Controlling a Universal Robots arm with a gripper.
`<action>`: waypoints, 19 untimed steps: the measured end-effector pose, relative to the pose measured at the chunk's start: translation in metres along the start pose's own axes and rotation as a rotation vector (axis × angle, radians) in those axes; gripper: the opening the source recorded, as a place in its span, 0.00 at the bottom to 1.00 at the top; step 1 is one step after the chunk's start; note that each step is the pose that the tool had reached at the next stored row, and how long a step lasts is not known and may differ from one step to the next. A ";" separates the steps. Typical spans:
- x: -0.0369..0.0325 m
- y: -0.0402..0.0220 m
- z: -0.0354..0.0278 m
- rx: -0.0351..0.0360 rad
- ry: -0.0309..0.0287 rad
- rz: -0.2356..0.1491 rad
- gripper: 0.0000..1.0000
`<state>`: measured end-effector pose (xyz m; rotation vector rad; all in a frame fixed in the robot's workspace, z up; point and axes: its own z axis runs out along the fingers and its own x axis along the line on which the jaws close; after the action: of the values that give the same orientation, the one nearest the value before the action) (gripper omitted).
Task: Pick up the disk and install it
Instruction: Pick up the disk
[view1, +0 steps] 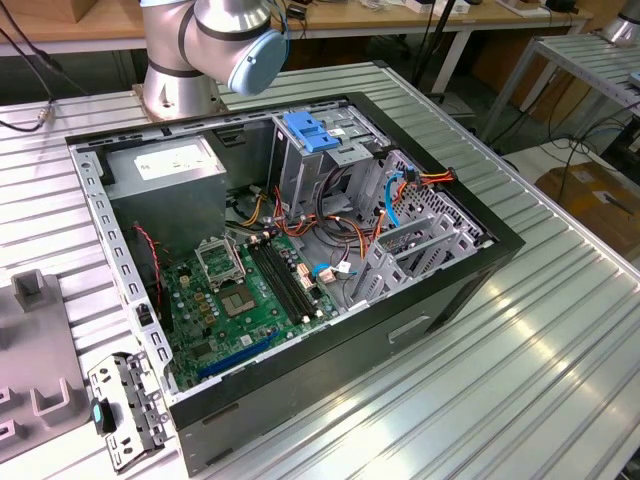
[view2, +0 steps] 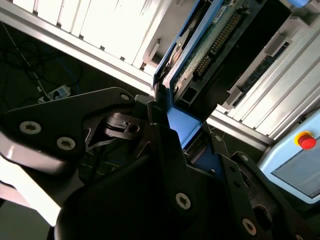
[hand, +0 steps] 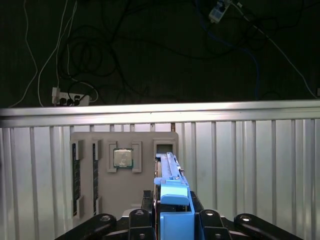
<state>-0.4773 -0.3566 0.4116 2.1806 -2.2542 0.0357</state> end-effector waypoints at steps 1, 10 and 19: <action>0.0000 0.0000 -0.0008 -0.0001 0.0000 0.000 0.37; 0.0002 -0.0001 -0.0091 0.0000 0.0000 0.000 0.37; 0.0003 -0.0002 -0.0166 0.0000 0.0000 0.000 0.37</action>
<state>-0.4773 -0.3566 0.4282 2.1806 -2.2542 0.0357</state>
